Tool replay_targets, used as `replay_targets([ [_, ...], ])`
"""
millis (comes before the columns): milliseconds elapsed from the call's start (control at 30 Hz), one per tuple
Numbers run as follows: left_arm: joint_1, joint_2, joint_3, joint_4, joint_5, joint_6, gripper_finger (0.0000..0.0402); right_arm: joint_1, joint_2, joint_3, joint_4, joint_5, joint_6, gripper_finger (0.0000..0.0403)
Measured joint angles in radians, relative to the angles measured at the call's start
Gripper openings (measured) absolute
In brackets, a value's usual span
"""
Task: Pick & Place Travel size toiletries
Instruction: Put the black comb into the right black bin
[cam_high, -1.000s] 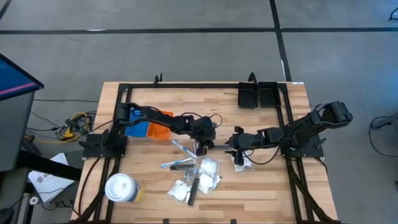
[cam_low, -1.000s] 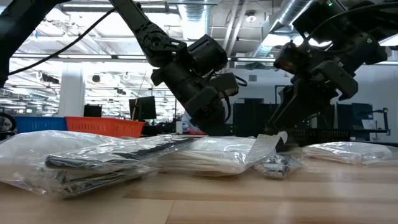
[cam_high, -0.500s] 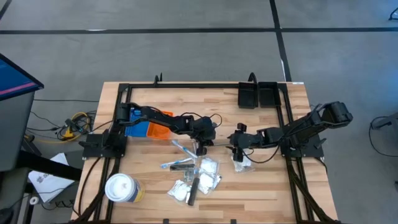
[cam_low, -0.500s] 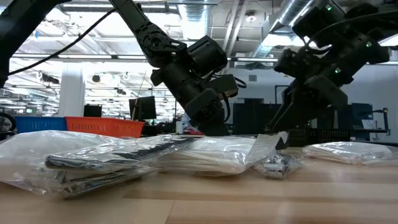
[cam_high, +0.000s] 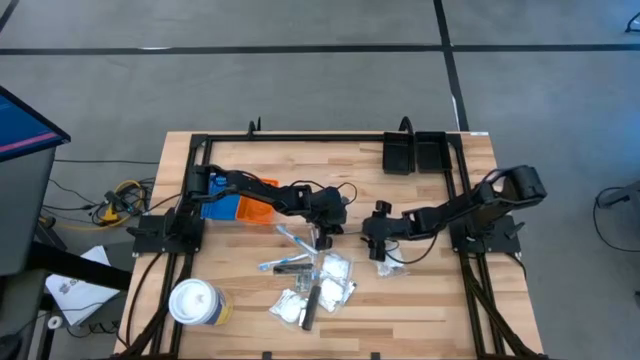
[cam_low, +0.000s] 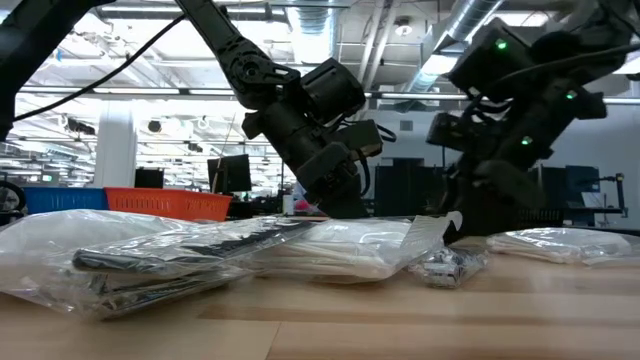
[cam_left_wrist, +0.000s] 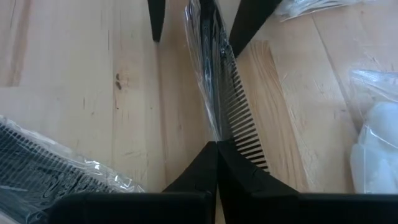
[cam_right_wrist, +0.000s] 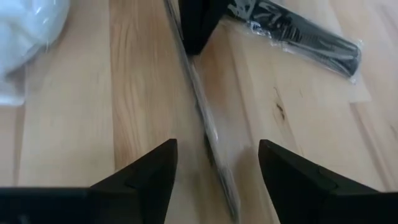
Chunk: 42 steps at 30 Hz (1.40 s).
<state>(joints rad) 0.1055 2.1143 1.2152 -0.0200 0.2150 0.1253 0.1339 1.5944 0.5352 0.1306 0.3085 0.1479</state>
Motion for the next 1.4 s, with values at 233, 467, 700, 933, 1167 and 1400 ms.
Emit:
replay_targets([
  [233, 0.0, 0.0, 0.0, 0.001, 0.0, 0.0, 0.0001, -0.012, 0.043, 0.054, -0.063, -0.07, -0.014, 0.013],
  [467, -0.003, -0.044, -0.007, -0.03, -0.082, -0.003, 0.0001, -0.013, -0.01, 0.071, -0.133, -0.113, 0.019, 0.0014],
  [700, -0.053, -0.234, -0.079, -0.009, -0.36, -0.002, 0.0001, 0.026, -0.205, 0.078, -0.2, 0.067, 0.197, 0.0008],
  [933, -0.075, -0.51, -0.274, 0.123, -0.492, -0.051, 0.0001, 0.03, -0.492, 0.08, -0.49, 0.358, 0.502, 0.0005],
  [1167, -0.123, -0.691, -0.408, 0.249, -0.454, -0.085, 0.0001, -0.156, -0.654, 0.08, -0.888, 0.489, 0.798, 0.0003],
  [1400, -0.203, -0.721, -0.428, 0.297, -0.455, -0.081, 0.0001, -0.432, -0.657, 0.08, -0.973, 0.453, 0.742, 0.0002],
])
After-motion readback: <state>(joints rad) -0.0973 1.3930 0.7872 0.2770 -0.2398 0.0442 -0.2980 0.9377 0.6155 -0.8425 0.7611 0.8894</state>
